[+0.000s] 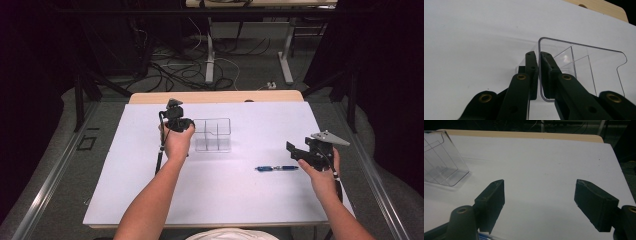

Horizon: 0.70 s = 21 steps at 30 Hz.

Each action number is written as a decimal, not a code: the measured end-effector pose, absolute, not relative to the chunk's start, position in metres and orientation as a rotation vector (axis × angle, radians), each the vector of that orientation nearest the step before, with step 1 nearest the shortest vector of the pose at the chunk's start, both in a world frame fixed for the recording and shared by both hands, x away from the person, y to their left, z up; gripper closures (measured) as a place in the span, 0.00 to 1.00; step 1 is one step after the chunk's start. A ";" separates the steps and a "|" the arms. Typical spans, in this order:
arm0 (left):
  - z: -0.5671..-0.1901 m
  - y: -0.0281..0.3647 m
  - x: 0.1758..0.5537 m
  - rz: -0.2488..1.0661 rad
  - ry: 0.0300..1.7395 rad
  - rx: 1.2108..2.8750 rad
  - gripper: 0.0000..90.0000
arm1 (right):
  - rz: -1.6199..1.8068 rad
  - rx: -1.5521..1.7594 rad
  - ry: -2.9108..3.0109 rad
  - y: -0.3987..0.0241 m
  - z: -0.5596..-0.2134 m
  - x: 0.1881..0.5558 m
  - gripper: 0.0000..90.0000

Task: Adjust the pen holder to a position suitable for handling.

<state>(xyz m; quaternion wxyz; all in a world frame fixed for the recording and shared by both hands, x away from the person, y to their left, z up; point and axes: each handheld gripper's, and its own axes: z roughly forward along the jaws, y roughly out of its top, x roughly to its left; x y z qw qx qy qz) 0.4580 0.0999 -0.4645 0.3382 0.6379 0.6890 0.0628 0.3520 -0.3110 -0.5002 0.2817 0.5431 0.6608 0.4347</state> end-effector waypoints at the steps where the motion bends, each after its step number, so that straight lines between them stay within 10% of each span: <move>1: -0.465 0.100 0.457 0.158 1.800 1.663 0.95 | 1.164 1.454 1.769 -0.311 -0.500 0.352 0.27; 21: -0.465 0.092 0.438 0.076 1.804 1.666 0.93 | 1.155 1.446 1.781 -0.309 -0.501 0.352 0.27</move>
